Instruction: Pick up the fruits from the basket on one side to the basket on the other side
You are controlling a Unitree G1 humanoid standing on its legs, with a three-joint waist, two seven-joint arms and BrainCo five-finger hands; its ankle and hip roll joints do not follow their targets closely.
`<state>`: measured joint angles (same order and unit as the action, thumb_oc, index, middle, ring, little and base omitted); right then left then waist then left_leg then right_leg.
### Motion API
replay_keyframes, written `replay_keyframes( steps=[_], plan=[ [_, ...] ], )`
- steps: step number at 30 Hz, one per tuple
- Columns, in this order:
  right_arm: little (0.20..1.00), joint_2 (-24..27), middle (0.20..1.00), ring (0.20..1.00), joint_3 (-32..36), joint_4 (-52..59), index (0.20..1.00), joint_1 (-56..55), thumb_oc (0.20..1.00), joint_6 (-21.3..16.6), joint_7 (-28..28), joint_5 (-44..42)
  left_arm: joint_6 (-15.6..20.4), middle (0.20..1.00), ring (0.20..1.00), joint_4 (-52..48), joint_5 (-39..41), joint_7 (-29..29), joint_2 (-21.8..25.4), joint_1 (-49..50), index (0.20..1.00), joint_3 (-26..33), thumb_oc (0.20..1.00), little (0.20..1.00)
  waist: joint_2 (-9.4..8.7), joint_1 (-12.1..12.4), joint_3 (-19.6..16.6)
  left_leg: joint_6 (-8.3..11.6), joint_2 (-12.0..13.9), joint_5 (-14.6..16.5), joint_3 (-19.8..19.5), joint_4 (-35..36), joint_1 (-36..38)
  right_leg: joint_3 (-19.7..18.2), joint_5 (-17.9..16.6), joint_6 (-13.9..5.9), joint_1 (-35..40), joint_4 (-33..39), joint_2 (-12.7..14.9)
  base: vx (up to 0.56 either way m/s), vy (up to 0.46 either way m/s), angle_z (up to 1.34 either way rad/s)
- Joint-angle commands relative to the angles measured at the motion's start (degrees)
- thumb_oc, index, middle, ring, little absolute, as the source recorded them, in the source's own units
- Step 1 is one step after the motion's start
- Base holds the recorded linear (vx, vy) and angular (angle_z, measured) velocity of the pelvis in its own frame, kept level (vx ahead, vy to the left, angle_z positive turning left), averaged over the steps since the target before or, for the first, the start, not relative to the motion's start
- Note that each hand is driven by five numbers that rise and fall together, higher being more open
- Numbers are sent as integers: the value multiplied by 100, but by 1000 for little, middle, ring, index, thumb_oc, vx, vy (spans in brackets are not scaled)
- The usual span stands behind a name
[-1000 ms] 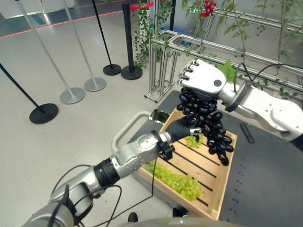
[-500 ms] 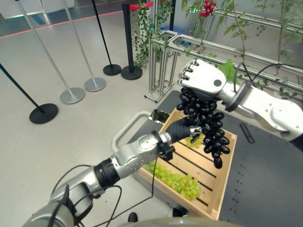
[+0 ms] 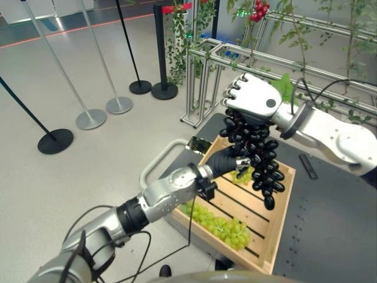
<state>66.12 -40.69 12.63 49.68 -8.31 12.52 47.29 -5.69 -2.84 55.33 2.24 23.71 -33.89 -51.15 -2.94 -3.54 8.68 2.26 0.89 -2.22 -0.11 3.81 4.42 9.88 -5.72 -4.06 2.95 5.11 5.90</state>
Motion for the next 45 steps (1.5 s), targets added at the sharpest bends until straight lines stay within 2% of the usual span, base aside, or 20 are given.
replay_keyframes(
  steps=[1, 4, 13, 19, 23, 26, 28, 38, 45],
  plan=[
    [200, 12, 200, 200, 252, 192, 200, 407, 200, 362, 231, 30, 294, 1000, 1000, 262, 63, 108, -128, -367, 1000, 61, 1000, 1000, -201, 175, -198, -21, -28, 541, -1, -453, -222, 141, 558, -500, -51, -632, 281, 0, 0, 0],
    [200, 59, 200, 200, 270, 200, 200, 374, 200, 368, 229, 92, 292, 1000, 1000, 235, 31, 131, -11, -333, 1000, 76, 1000, 1000, -195, 179, -197, -19, -24, 538, -3, -455, -222, 139, 557, -498, -50, -629, 281, 0, 0, 0],
    [200, 91, 200, 200, 618, 122, 200, 32, 200, 375, 233, 82, 335, 1000, 1000, -43, -153, 281, 829, 8, 1000, 385, 1000, 1000, -168, 258, -200, -5, -14, 522, -9, -469, -233, 171, 539, -500, -25, -588, 279, -1, -1, 0],
    [200, 32, 200, 200, 829, 42, 200, -141, 200, 415, 289, 54, 384, 1000, 1000, -332, 38, 253, 1070, 128, 1000, 546, 1000, 1000, -181, 292, -216, 2, -8, 520, -31, -471, -229, 189, 553, -494, 2, -587, 263, -1, 0, 1],
    [200, -229, 200, 200, 1126, -17, 200, -282, 200, 519, 437, 35, 437, 1000, 1000, -372, 133, 129, 911, 204, 1000, 614, 1000, 1000, -195, 297, -238, 1, -1, 533, -51, -476, -218, 203, 567, -485, 20, -595, 254, 0, 0, 2],
    [200, -722, 200, 200, 1506, 14, 200, -475, 200, 651, 683, 42, 483, 1000, 1000, -131, 307, -108, 317, 375, 1000, 729, 1000, 1000, -199, 278, -254, -21, -1, 542, -59, -471, -213, 192, 582, -476, 15, -610, 244, 0, 0, 0],
    [200, -931, 200, 200, 1602, 8, 200, -474, 200, 719, 775, 56, 460, 1000, 1000, -105, 429, -97, 99, 416, 1000, 684, 1000, 1000, -196, 272, -255, -30, -1, 544, -59, -467, -217, 180, 581, -472, 1, -612, 243, 0, 0, 0],
    [200, -1257, 200, 200, 1721, 30, 200, -578, 200, 799, 975, 187, 409, 1000, 1000, 24, 583, -130, -311, 396, 1000, 558, 1000, 1000, -146, 199, -278, -53, -7, 555, -20, -458, -201, 124, 572, -463, -27, -591, 247, 0, 0, 0],
    [200, -1302, 200, 200, 1632, 7, 200, -532, 200, 821, 1008, 195, 379, 1000, 1000, 178, 598, -146, -514, 324, 1000, 397, 1000, 1000, -126, 158, -280, -54, -8, 559, -2, -466, -202, 104, 572, -464, -41, -602, 248, 0, 0, 0]
  ],
)
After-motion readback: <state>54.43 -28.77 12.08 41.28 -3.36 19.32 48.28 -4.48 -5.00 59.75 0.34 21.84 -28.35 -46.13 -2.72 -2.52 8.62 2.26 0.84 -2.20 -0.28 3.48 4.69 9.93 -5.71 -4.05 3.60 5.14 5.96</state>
